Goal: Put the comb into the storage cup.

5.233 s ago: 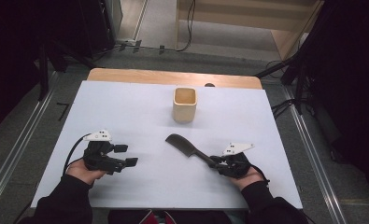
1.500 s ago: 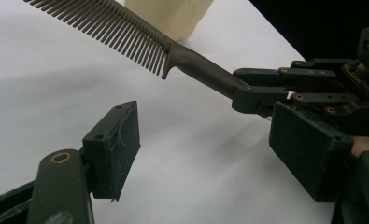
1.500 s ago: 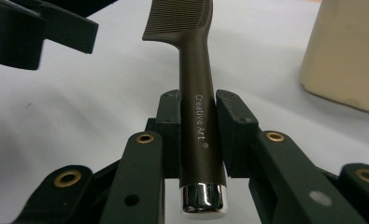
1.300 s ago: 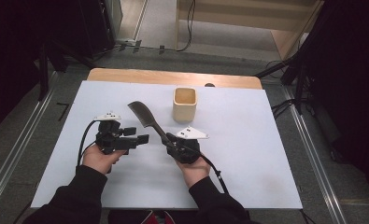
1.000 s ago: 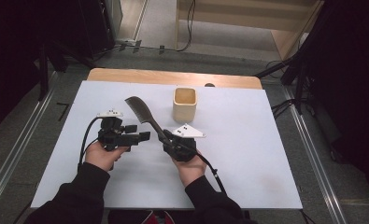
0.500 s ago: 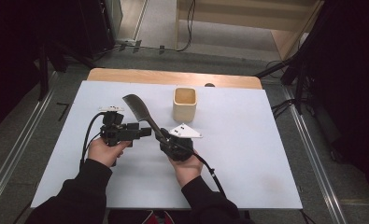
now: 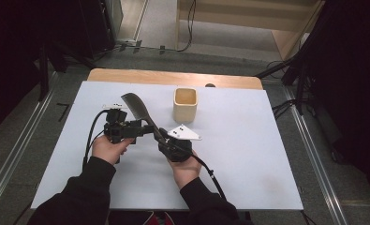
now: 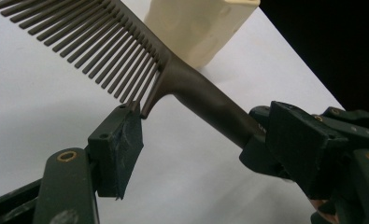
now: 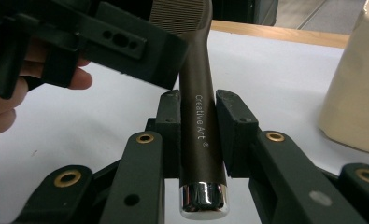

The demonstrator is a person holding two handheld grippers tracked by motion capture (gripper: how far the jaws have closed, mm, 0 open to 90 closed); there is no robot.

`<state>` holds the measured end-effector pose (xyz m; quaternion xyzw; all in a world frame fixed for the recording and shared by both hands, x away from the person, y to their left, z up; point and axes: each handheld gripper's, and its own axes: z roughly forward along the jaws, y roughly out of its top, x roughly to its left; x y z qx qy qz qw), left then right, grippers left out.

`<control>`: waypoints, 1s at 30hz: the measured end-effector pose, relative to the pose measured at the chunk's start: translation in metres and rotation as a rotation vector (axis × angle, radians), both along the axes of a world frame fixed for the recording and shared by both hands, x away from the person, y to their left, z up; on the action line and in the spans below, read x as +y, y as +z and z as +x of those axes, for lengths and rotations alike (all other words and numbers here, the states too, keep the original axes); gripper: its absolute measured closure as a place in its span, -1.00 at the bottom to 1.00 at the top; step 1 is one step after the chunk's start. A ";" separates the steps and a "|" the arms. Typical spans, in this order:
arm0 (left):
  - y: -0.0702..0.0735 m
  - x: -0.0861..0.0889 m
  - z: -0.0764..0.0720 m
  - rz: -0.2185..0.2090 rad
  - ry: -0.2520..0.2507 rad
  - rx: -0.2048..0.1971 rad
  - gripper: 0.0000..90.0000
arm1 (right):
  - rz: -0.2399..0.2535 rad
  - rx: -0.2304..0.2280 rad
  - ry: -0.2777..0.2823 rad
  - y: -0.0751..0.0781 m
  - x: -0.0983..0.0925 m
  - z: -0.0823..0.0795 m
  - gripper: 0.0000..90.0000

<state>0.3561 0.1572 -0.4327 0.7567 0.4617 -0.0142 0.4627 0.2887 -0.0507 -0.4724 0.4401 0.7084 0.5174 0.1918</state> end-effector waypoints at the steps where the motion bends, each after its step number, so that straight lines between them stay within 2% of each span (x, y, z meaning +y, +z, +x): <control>1: 0.000 0.000 0.001 -0.006 0.006 0.000 -0.38 | 0.002 0.000 0.000 0.000 0.001 0.000 0.56; 11: 0.001 -0.005 0.012 -0.020 0.048 -0.005 -0.36 | 0.023 -0.005 -0.007 0.002 0.008 0.001 0.56; 13: 0.001 -0.007 0.013 -0.012 0.056 -0.015 -0.36 | 0.026 -0.008 -0.009 0.002 0.010 0.001 0.56; 18: 0.000 -0.008 0.015 -0.015 0.083 -0.009 -0.28 | 0.029 -0.012 -0.021 0.001 0.013 0.002 0.56; 20: -0.001 -0.007 0.015 -0.013 0.093 -0.009 -0.17 | 0.031 -0.010 -0.026 0.000 0.015 0.002 0.56; 23: 0.000 -0.007 0.016 -0.005 0.111 -0.013 -0.11 | 0.027 -0.015 -0.034 0.000 0.016 0.002 0.56; 30: -0.004 -0.006 0.019 -0.012 0.103 0.044 0.08 | 0.008 -0.003 -0.034 -0.002 0.020 0.002 0.56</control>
